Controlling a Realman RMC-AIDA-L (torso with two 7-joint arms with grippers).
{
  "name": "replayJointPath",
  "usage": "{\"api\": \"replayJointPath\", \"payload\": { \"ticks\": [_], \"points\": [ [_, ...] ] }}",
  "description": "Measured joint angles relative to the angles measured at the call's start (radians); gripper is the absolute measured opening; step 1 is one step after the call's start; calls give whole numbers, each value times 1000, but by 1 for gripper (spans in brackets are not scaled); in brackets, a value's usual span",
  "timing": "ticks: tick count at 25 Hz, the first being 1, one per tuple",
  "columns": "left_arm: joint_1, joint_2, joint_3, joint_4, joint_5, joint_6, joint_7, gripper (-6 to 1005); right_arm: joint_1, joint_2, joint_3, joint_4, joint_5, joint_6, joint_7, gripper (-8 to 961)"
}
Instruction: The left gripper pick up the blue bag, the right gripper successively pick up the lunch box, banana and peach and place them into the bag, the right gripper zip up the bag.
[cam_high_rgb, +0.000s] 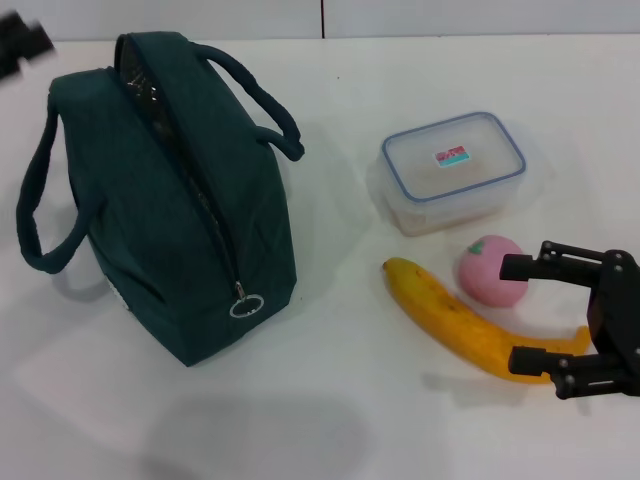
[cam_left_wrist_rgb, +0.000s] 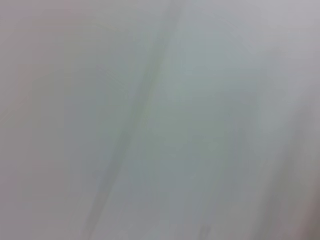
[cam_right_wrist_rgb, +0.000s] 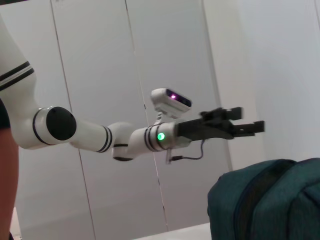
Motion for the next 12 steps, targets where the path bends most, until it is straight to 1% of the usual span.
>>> {"api": "replayJointPath", "payload": {
  "ticks": [1,2,5,7,10,12],
  "points": [
    [-6,5,0,10,8,-25,-28,890,0,0,2,0,0,-3,3,849],
    [-18,13,3,39,35,-71,-91,890,0,-1,4,0,0,-5,5,849],
    [-53,24,4,151,155,-126,-260,891,0,-3,7,0,0,-7,7,848],
    [-79,25,4,267,260,-131,-399,892,-1,-3,15,-1,0,-7,7,848],
    [-99,21,12,433,384,-118,-598,890,-4,-3,36,-1,0,-3,3,847],
    [-98,19,52,549,438,-95,-724,889,-7,-5,49,-1,0,-2,1,847]
  ]
}}
